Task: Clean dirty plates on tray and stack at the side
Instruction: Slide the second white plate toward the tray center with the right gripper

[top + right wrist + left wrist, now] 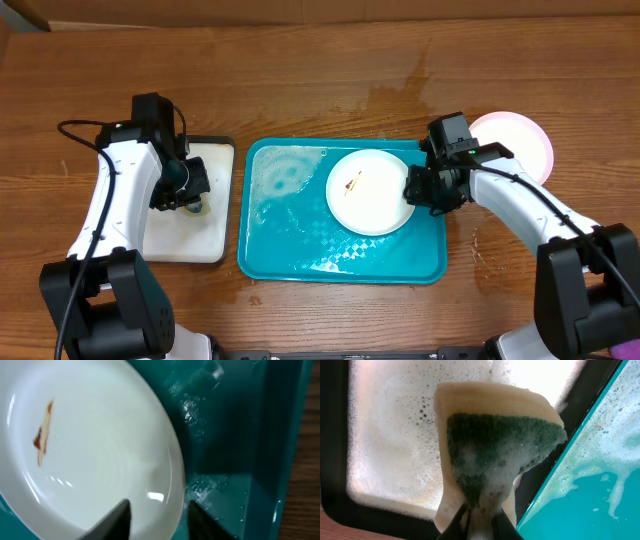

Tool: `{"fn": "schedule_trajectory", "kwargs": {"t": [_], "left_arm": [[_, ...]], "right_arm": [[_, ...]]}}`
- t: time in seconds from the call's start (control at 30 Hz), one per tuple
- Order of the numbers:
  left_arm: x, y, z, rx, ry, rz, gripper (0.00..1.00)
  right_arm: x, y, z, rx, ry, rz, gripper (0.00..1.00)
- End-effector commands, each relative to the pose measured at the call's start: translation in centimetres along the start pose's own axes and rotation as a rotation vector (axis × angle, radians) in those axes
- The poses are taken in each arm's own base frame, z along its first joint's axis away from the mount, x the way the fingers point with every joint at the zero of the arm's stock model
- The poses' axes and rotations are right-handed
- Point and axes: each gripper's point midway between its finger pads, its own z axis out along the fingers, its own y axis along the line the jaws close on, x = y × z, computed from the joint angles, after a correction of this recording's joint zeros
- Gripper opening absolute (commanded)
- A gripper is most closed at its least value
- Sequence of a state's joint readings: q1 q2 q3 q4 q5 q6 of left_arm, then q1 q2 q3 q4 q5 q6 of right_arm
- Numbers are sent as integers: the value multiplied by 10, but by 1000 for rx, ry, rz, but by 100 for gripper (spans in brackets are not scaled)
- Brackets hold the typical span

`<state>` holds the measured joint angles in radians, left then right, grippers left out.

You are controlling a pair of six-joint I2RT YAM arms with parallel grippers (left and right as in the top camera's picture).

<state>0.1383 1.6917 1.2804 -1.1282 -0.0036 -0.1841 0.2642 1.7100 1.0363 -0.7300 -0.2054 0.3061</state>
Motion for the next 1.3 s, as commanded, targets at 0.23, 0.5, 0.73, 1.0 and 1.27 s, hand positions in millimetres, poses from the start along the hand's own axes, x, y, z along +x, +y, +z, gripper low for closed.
{"fn": "schedule_trajectory", "kwargs": {"t": [0.23,0.5,0.73,1.0,1.27], "left_arm": [[-2,12,1,-59,-9,1,11],[-3,13,1,-67,-12,22,9],[-1,19,5,-101,-7,22,8],[2,19,12,-101,-4,22,5],[-1,19,16,-99,-20,22,6]], "right_arm": [[18,-11,-4,55,61,-20,40],[20,-4,-2,58,57,30,31],[16,2,11,52,51,20,30],[-6,1,14,69,-33,5,11],[-43,3,10,113,-182,-251,5]]}}
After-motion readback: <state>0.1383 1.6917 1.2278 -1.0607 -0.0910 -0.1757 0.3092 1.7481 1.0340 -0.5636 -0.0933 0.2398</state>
